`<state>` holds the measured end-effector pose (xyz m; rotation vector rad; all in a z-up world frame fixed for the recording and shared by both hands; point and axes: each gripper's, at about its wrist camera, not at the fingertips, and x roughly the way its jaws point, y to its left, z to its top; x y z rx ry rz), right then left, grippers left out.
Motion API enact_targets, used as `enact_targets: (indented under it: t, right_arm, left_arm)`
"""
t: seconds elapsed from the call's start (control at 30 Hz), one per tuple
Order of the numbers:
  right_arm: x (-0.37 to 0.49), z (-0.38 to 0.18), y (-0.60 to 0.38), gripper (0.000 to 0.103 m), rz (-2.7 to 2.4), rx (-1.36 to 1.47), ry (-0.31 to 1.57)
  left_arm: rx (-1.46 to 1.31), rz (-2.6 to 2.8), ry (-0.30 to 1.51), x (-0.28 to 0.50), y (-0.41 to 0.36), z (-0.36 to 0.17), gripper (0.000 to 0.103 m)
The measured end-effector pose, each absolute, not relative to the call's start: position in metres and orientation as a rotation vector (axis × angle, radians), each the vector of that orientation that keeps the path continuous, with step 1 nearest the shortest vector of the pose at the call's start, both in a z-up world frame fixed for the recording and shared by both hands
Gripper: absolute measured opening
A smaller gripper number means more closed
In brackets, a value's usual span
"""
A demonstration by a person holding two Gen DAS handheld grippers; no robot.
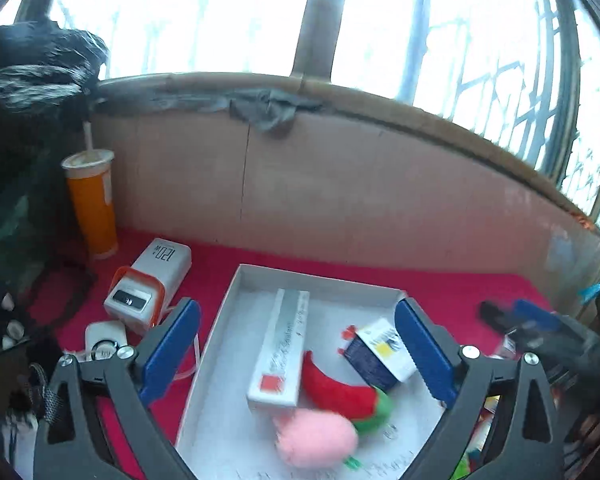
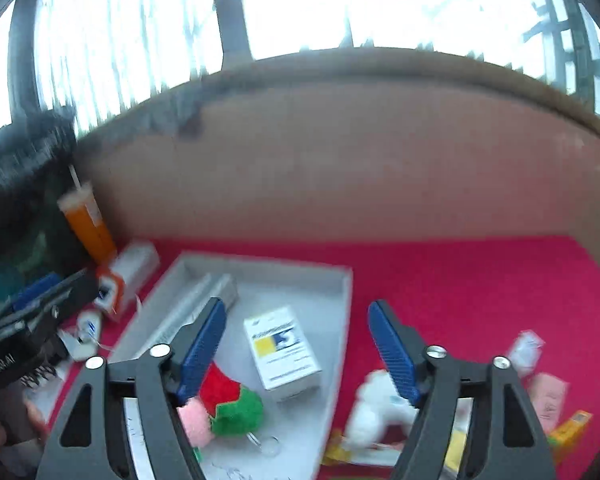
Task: Organize objects
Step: 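Lower and release the Liquid Sealant box into the tray while the right tool releases the omeprazole box, then grasp the blue-white nasal drops box with the left tool while the right tool grasps the yellow tissue pack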
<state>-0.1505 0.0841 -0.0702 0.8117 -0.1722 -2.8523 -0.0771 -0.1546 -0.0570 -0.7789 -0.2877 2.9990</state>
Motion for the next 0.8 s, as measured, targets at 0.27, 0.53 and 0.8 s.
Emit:
enact_targets:
  t: [0.27,0.53,0.8]
  right_arm:
    - [-0.068,-0.042,0.197,0.095,-3.05,0.681,-0.256]
    - [-0.015,-0.08,0.271,0.103,-3.186,0.711,-0.38]
    - [-0.037,-0.094,0.319,0.103,-3.131,0.951,-0.376]
  left_arm:
    - [-0.747,2.819,-0.163,-0.035,-0.084,-0.057,0.098]
    - [-1.007,2.542,-0.082,-0.033,0.005,-0.121,0.098]
    - [-1.02,2.393,0.165,-0.05,0.085,-0.136,0.098]
